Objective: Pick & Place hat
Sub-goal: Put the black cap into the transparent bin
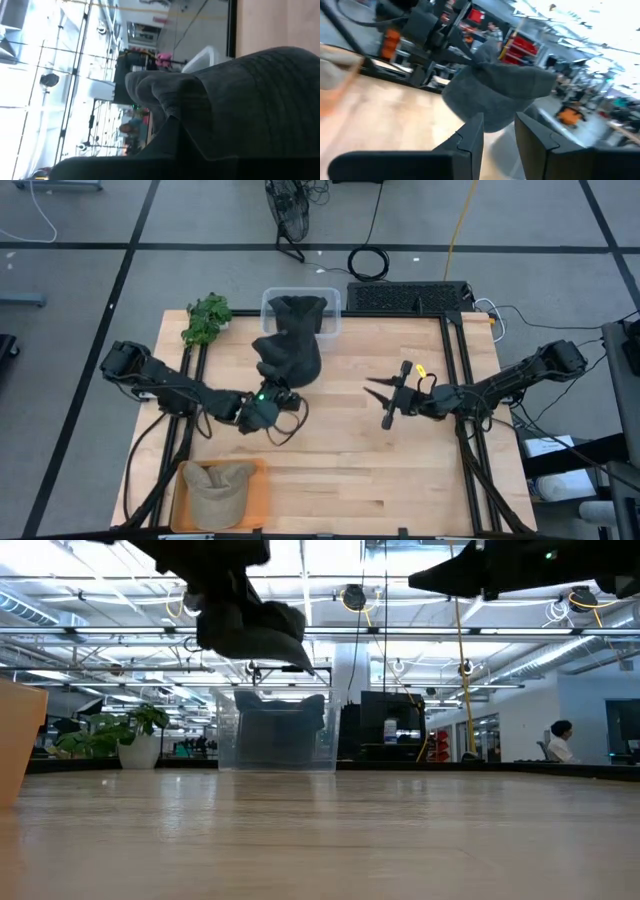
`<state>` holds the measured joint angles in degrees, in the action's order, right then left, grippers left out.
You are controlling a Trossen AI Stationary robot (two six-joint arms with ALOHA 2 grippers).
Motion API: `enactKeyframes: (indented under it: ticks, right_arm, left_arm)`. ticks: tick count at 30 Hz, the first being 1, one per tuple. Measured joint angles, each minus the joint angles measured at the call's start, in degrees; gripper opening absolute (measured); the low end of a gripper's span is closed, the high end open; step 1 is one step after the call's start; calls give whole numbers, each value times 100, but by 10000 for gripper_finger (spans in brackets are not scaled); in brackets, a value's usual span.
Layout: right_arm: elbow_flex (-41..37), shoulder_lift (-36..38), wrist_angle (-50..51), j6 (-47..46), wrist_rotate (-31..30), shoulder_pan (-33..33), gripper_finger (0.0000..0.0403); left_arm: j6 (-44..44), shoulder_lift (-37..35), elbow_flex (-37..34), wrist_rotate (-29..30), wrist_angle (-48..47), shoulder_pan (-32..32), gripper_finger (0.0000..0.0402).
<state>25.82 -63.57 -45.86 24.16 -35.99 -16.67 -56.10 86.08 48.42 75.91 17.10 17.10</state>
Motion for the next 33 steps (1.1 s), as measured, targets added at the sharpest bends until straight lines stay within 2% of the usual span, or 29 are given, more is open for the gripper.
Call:
enactKeyframes:
  ticks: [6,13,20,24,28,33]
  right_arm:
    - [0,0,-394,516,5,555,89]
    - [0,0,-696,570,35,1312,89]
    - [0,-2,-888,349,850,2056,89]
    - [0,-2,-895,0,1115,2360,89]
    - [0,-4,-871,-386,1229,2530,89]
    - [0,-11,-773,-713,1229,2571,89]
  left_arm:
    - [-422,2,0,-288,-9,-641,9]
    - [-788,-144,-9,-539,87,-1239,7]
    - [-824,-553,-10,-1118,62,-1458,4]
    - [-1043,-827,-193,-1674,181,-1598,3]
    - [-1461,-1033,-673,-2196,904,-2037,3]
    - [-2121,-1185,-1407,-2893,2651,-2631,3]
